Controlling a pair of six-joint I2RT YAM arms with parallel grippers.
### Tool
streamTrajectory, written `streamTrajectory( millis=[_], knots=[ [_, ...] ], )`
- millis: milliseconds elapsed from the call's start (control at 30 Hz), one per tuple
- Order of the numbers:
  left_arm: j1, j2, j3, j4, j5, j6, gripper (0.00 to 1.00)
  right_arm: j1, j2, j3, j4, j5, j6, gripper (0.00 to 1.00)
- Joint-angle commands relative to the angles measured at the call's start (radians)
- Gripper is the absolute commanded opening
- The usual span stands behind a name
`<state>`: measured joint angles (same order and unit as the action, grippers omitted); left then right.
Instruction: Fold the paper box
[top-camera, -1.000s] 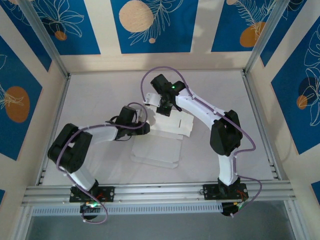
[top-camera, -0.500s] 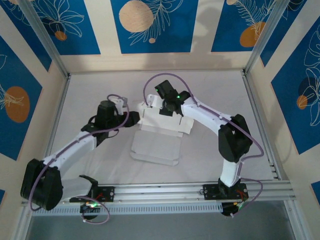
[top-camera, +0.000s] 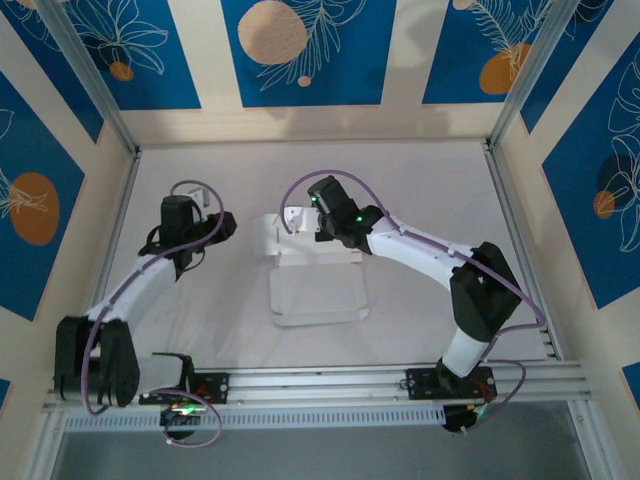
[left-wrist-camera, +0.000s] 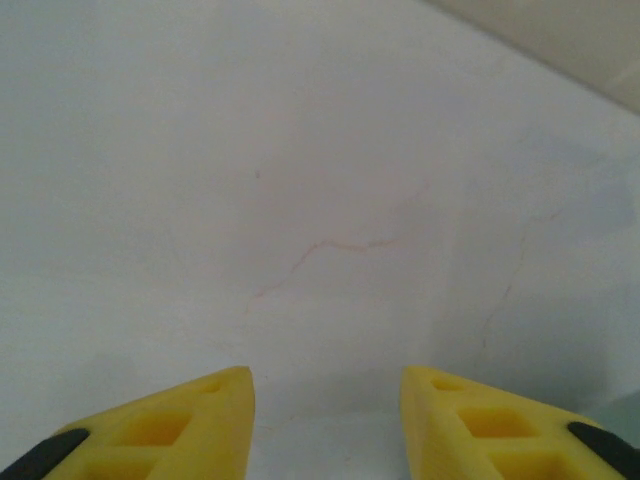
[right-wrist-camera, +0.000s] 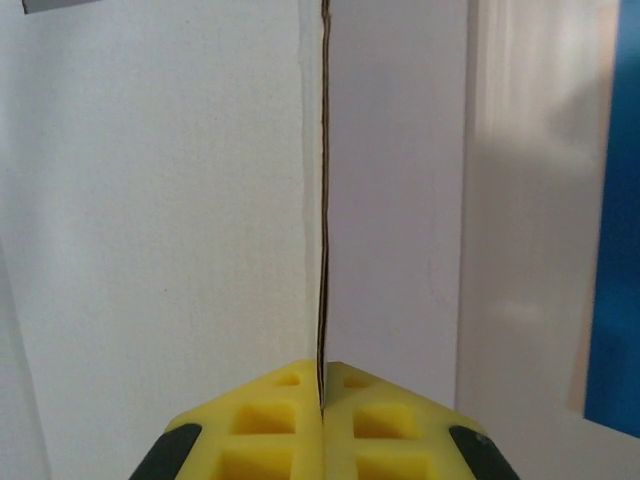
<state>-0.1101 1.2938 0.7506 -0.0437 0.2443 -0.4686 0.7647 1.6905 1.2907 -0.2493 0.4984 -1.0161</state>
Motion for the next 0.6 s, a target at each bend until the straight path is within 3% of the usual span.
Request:
streamTrajectory(
  millis=[0, 367, 567],
  knots=[
    [-0.026, 0.086, 0.024, 0.033, 0.136, -0.005, 0.41, 0.015, -0.053, -0.031, 0.13, 0.019, -0.052, 0.0],
    [-0.147, 0.102, -0.009, 0.096, 0.14, 0.101, 0.44, 0.058, -0.024, -0.283, 0.689, 0.094, -0.338, 0.0],
    [-0.207, 0.107, -0.002, 0.083, 0.114, 0.205, 0.44, 0.058, -0.025, -0.283, 0.71, 0.087, -0.321, 0.0]
  ],
)
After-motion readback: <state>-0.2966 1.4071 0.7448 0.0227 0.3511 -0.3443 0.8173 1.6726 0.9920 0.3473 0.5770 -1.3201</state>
